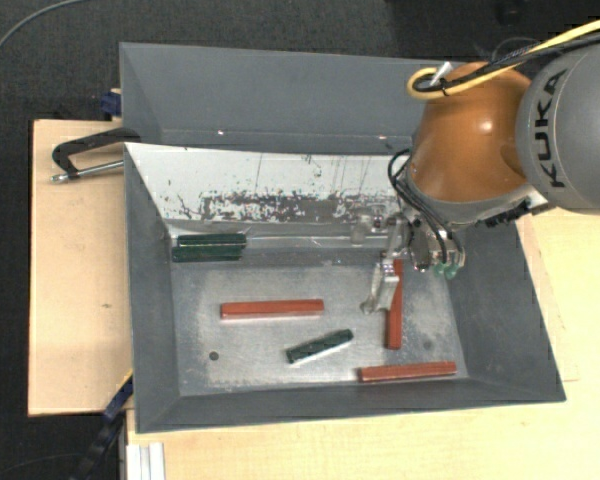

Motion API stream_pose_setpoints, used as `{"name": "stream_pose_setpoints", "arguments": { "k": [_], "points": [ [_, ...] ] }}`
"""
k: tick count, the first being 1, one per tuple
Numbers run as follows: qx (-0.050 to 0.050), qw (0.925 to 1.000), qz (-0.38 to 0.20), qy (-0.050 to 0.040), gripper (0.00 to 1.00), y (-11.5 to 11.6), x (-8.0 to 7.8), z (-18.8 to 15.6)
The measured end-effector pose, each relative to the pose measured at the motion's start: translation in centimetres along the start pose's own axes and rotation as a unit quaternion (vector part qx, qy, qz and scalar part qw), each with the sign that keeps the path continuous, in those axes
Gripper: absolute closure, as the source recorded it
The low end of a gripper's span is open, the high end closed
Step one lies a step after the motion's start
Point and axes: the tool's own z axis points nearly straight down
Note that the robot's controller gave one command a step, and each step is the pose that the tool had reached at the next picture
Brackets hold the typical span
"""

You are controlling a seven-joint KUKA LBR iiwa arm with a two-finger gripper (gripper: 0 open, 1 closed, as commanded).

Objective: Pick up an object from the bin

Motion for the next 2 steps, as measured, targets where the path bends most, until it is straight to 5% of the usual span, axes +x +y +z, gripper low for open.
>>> {"name": "stream_pose_setpoints", "arguments": {
  "k": [1,2],
  "points": [
    [0.0,0.9943,0.107,0.004,0.0,6.57,1.87,11.32],
    [0.0,0.9942,0.108,0.0011,1.0,6.4,1.69,11.01]
  ]
}}
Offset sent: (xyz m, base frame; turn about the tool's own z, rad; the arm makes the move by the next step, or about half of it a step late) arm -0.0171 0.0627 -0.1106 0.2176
